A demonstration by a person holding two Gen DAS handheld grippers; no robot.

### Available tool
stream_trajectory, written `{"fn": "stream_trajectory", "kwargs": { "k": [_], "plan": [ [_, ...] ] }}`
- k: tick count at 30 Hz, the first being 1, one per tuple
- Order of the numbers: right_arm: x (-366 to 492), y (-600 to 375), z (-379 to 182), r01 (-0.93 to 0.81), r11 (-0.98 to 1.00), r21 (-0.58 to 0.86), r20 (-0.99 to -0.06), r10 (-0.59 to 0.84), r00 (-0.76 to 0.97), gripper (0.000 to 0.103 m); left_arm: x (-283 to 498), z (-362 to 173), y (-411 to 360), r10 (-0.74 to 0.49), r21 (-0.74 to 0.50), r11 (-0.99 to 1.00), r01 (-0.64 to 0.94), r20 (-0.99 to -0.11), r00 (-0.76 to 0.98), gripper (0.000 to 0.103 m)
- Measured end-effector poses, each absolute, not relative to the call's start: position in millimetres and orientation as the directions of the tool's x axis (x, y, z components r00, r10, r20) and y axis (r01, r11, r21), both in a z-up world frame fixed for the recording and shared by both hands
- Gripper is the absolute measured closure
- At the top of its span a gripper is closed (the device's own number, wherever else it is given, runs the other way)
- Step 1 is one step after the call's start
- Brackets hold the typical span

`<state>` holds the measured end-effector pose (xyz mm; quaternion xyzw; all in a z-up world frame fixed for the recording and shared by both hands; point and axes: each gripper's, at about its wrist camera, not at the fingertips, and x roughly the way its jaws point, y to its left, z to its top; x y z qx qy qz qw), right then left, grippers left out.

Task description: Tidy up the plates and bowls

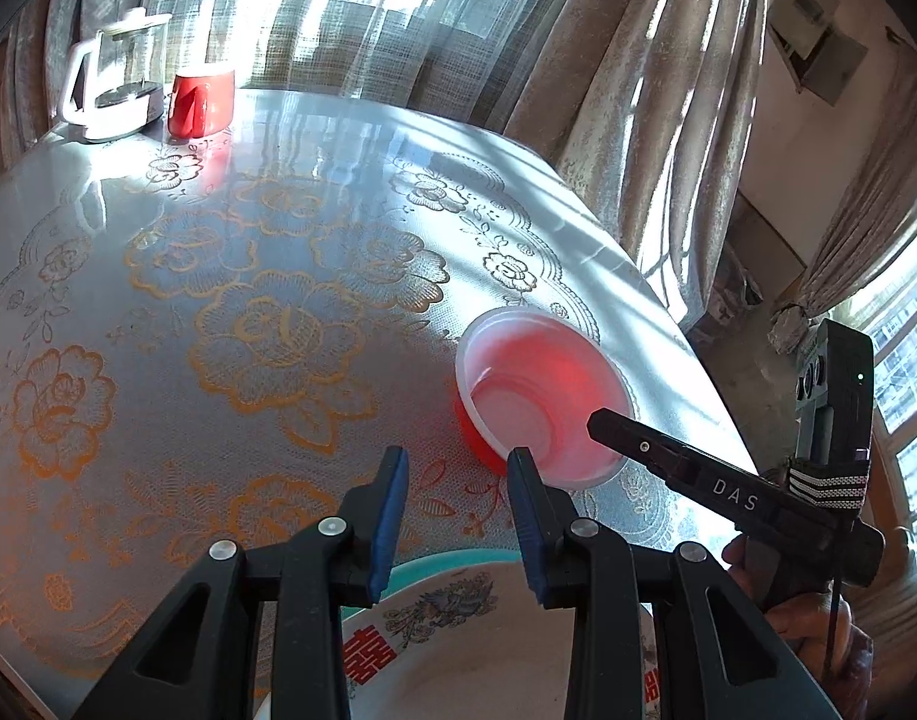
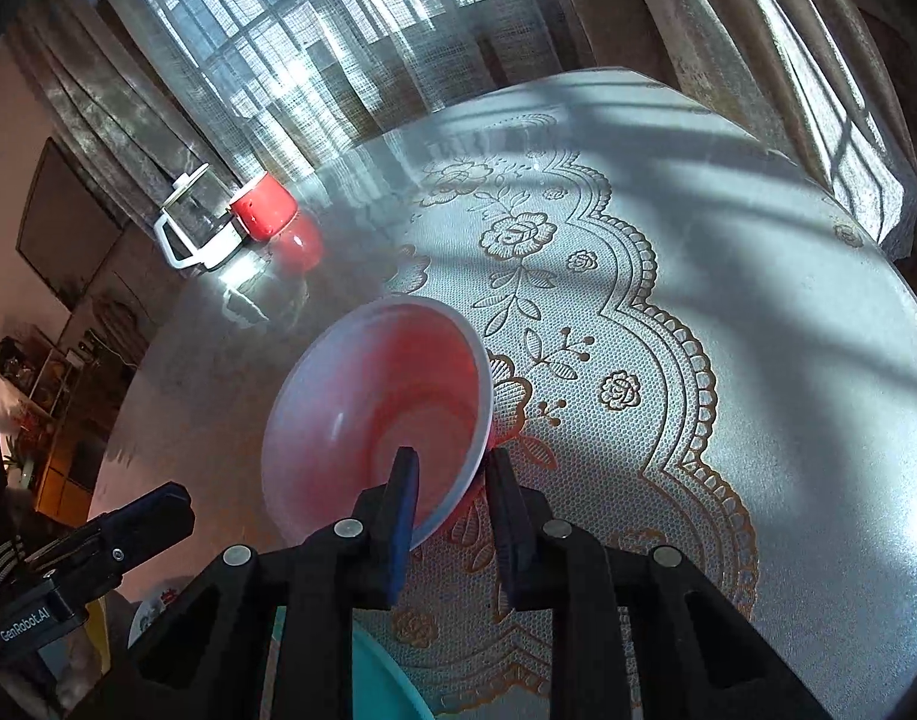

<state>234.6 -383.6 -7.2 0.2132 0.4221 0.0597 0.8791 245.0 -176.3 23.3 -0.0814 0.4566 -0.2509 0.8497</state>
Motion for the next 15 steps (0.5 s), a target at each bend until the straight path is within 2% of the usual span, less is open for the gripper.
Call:
{"fn": "stream_trajectory", "kwargs": {
  "k": [3, 9, 12, 14, 15],
  "plan": [
    [228, -388, -4, 0.090, 0.887, 0.453, -0.695, 0.288, 0.659, 0.069, 248, 23, -181, -0.497, -0.363, 0.863, 0.352, -0.740, 0.454, 0.069],
    [217, -398, 1, 0.115, 0.872, 0.476, -0.659, 0.267, 0.704, 0.068, 256, 18, -191, -0.497, -0.376, 0.864, 0.335, -0.746, 0.444, 0.068],
    [217, -397, 0, 0.105, 0.870, 0.481, -0.651, 0.275, 0.707, 0.073, 266, 13, -196, -0.493, -0.387, 0.868, 0.312, -0.755, 0.433, 0.067],
    [220, -394, -2, 0.100, 0.873, 0.477, -0.657, 0.279, 0.700, 0.078, 272, 7, -199, -0.497, -0.408, 0.866, 0.288, -0.760, 0.418, 0.055],
    [221, -392, -4, 0.095, 0.873, 0.478, -0.658, 0.284, 0.697, 0.081, 275, 5, -201, -0.503, -0.421, 0.864, 0.277, -0.761, 0.411, 0.055]
  ]
}}
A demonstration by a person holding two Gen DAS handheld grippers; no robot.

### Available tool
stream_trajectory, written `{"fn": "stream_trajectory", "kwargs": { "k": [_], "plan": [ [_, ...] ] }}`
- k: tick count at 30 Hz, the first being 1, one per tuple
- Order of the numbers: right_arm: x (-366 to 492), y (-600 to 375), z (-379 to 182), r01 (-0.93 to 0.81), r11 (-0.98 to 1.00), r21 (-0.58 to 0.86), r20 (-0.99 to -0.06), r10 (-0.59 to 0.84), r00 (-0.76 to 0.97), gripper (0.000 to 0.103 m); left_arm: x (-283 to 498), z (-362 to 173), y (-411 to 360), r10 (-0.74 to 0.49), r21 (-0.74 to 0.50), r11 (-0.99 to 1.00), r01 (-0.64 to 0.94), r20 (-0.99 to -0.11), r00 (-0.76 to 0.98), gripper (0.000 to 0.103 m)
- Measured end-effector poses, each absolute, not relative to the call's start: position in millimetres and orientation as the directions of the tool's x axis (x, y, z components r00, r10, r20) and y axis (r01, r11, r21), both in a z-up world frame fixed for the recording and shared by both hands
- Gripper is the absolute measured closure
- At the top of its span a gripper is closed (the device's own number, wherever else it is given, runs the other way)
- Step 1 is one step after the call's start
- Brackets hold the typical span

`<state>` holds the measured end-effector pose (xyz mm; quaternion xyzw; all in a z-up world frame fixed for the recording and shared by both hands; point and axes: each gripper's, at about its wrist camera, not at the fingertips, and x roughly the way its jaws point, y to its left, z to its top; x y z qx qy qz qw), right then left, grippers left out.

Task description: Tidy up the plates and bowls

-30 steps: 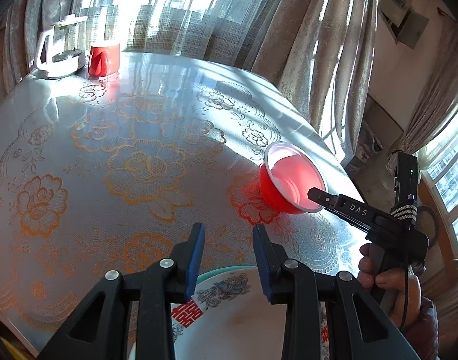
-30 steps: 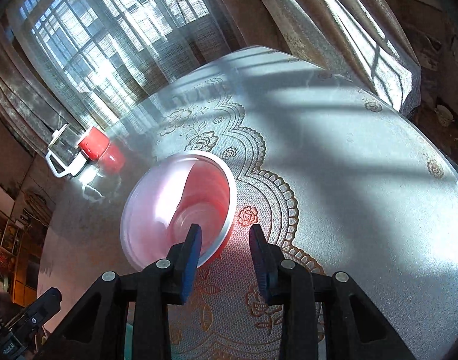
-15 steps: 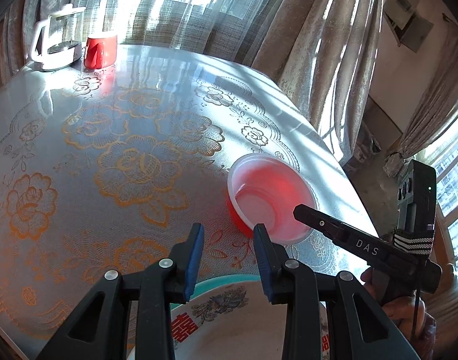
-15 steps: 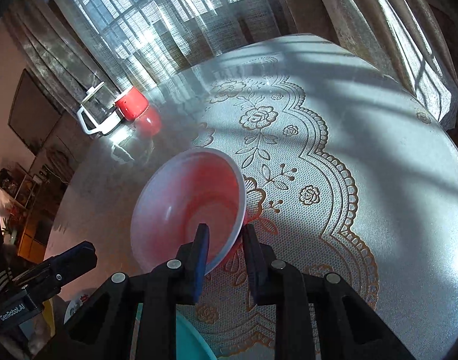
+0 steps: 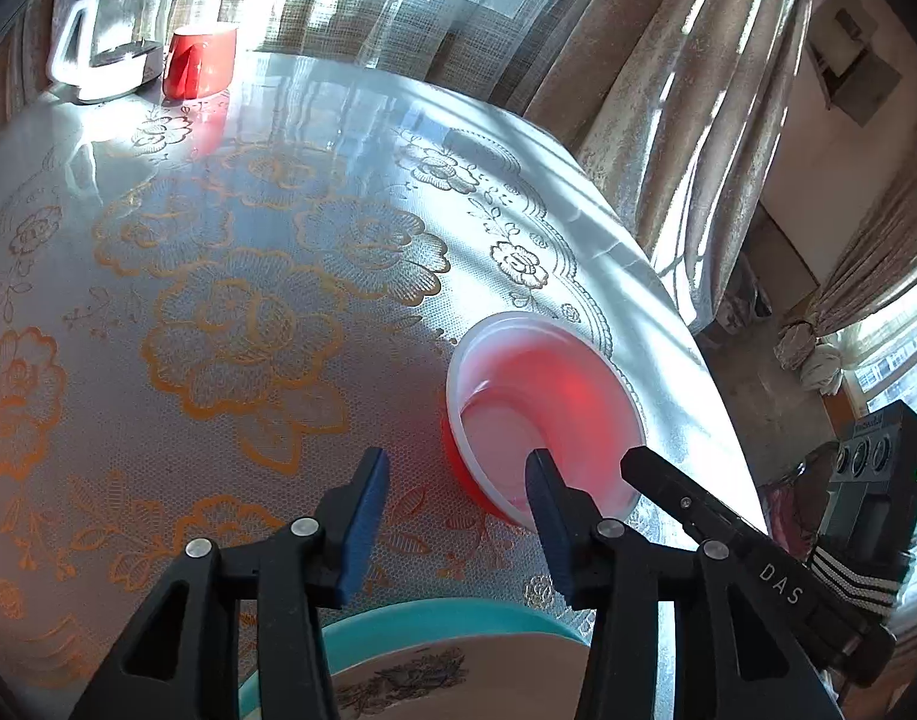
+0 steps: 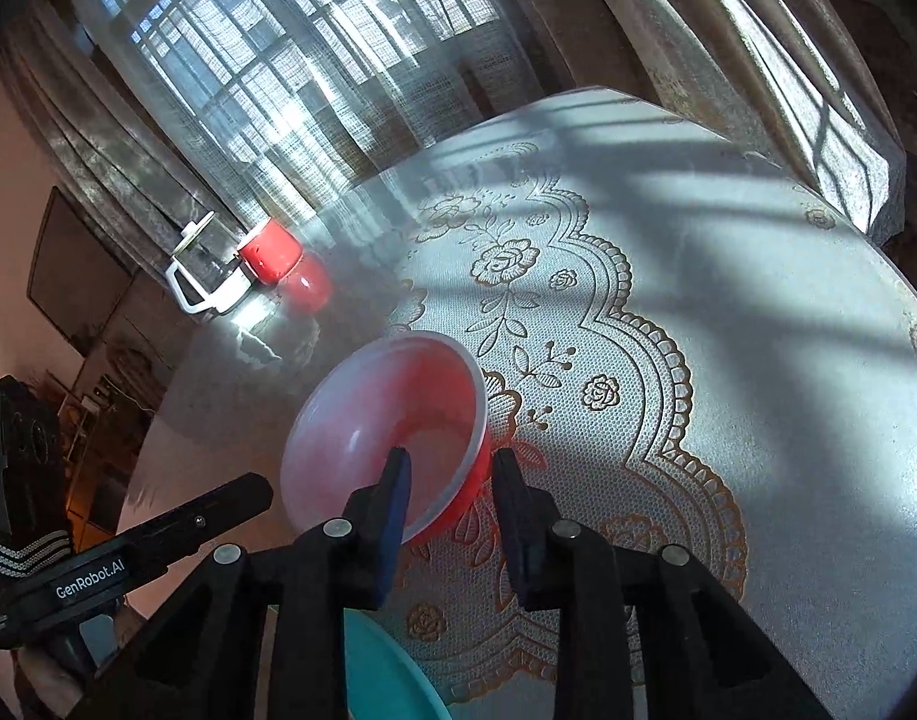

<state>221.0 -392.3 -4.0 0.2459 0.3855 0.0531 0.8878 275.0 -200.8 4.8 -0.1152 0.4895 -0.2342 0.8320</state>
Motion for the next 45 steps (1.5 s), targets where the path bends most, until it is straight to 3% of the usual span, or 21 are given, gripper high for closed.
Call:
{"fn": "stream_trajectory", "kwargs": {
  "k": [4, 7, 45],
  "plan": [
    [222, -388, -9, 0.089, 0.869, 0.487, -0.659, 0.299, 0.690, 0.085, 273, 4, -214, -0.519, -0.407, 0.849, 0.338, -0.762, 0.387, 0.075],
    [220, -387, -9, 0.093, 0.870, 0.485, -0.657, 0.292, 0.695, 0.085, 267, 7, -217, -0.503, -0.370, 0.856, 0.362, -0.756, 0.418, 0.079],
    [139, -334, 37, -0.063, 0.834, 0.548, -0.530, 0.405, 0.745, 0.085, 149, 71, -149, -0.545, -0.346, 0.835, 0.429, -0.628, 0.555, 0.079]
  ]
}}
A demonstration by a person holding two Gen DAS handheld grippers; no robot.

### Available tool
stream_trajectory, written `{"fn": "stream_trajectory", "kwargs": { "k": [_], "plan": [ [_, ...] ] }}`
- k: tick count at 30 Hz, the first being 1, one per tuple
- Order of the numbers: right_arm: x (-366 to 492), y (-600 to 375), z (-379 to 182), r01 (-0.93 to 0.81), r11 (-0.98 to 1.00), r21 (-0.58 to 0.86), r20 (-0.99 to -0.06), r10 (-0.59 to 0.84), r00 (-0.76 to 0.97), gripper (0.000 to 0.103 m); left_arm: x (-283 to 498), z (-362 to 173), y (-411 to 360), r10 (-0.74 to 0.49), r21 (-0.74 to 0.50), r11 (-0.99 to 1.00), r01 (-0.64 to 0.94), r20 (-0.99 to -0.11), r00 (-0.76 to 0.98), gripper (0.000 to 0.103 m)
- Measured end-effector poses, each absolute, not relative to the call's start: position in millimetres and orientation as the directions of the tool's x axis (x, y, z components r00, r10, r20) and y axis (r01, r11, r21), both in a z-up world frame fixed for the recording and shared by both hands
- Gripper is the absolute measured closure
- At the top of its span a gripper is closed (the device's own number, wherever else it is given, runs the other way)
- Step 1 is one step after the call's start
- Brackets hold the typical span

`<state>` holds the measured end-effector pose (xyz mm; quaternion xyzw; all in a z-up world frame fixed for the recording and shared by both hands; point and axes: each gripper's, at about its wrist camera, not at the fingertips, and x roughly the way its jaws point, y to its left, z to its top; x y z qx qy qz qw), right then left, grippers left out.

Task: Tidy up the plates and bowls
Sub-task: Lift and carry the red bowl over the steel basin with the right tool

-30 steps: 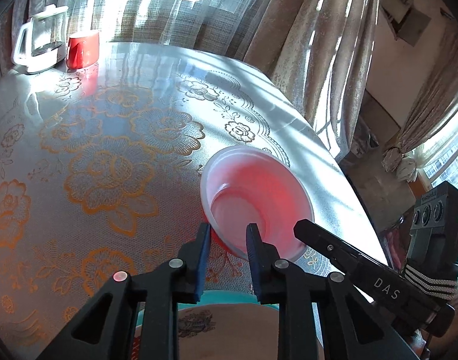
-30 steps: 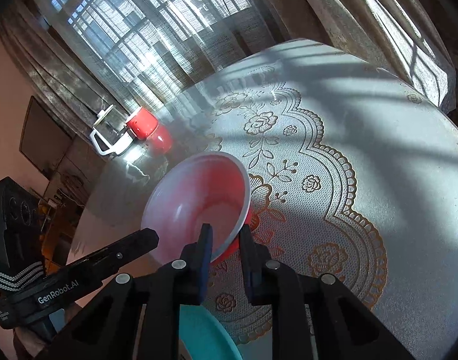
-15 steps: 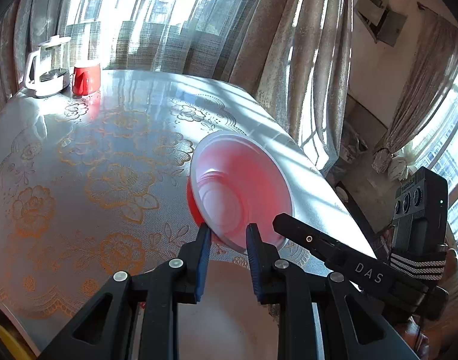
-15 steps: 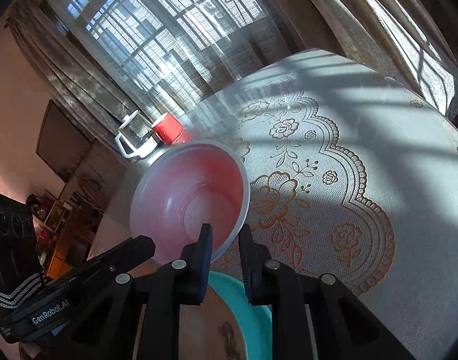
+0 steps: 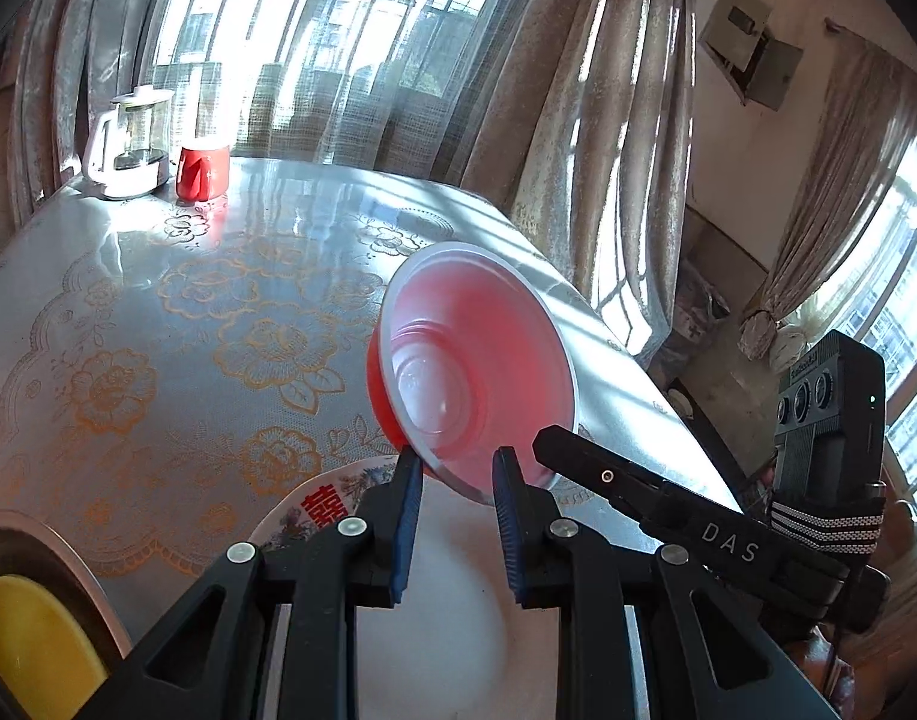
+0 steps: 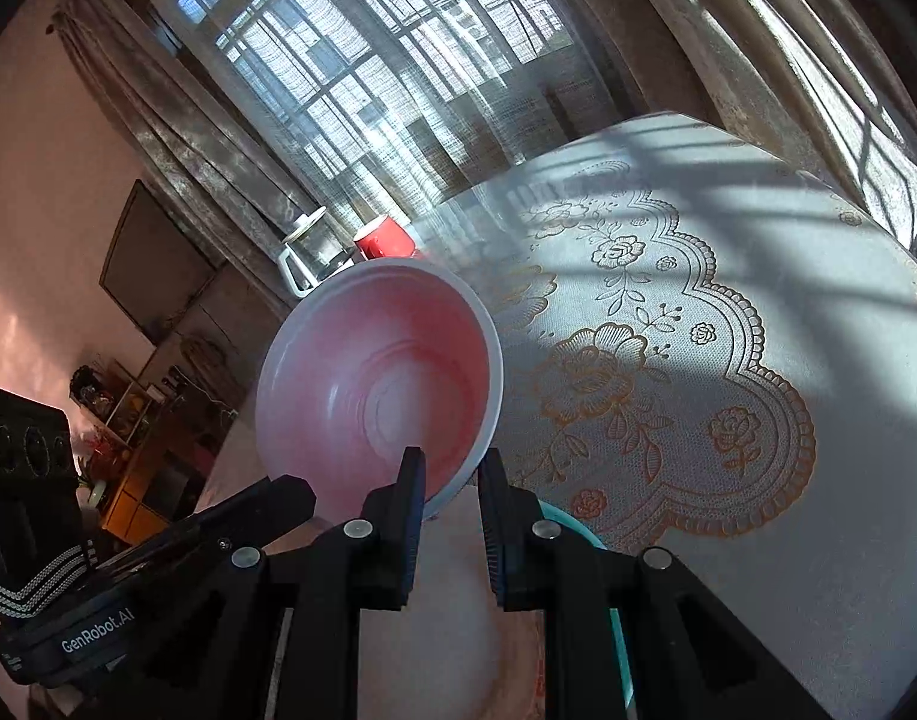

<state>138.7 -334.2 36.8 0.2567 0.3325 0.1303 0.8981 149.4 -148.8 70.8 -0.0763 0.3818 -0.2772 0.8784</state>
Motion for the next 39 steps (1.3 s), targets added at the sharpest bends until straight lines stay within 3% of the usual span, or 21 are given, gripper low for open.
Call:
{"fn": "stream_trajectory", "kwargs": {
  "k": [39],
  "plan": [
    [94, -180, 55, -0.367, 0.801, 0.473, -0.535, 0.592, 0.602, 0.085, 53, 64, 23, -0.462, -0.423, 0.873, 0.241, -0.563, 0.685, 0.079]
  ]
}}
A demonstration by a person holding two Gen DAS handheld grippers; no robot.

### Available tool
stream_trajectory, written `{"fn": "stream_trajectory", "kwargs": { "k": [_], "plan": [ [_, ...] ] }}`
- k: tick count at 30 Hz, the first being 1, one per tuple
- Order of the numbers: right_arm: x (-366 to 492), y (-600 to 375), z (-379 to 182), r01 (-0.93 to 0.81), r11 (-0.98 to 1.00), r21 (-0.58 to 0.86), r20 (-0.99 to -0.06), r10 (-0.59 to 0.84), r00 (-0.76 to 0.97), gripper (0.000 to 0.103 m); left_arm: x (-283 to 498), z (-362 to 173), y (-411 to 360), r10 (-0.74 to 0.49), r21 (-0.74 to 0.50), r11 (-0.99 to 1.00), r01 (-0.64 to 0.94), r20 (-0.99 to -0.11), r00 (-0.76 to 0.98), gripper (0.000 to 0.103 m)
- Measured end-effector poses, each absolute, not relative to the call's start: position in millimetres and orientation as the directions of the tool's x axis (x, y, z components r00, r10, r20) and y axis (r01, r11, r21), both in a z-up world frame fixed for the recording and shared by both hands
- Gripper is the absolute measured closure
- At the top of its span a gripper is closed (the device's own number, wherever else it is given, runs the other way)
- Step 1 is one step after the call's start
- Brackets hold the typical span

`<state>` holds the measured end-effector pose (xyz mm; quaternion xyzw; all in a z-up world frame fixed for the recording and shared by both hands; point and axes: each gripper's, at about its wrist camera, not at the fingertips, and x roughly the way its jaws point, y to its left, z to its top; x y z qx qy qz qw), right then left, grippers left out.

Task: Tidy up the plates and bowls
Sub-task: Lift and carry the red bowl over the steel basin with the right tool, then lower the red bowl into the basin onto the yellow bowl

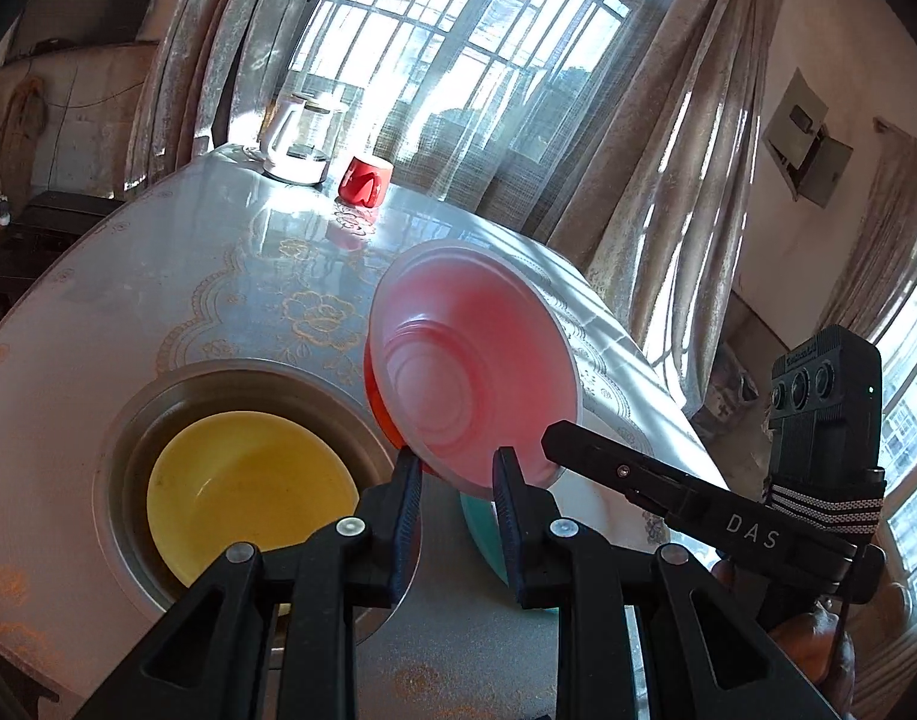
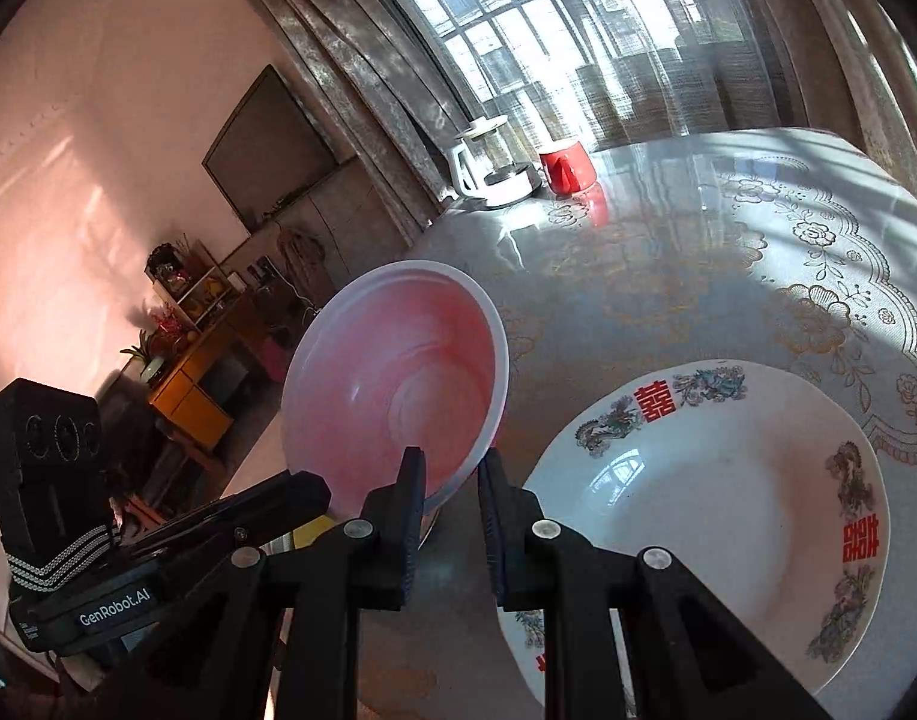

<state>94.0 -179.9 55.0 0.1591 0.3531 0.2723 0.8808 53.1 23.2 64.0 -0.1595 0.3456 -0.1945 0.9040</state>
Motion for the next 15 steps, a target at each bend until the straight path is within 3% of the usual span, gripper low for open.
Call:
{"fn": "stream_trajectory", "kwargs": {
  "k": [15],
  "plan": [
    [95, -119, 38, -0.462, 0.746, 0.479, -0.570, 0.665, 0.482, 0.085, 30, 45, 86, -0.401, -0.478, 0.872, 0.101, -0.582, 0.707, 0.079]
  ]
}}
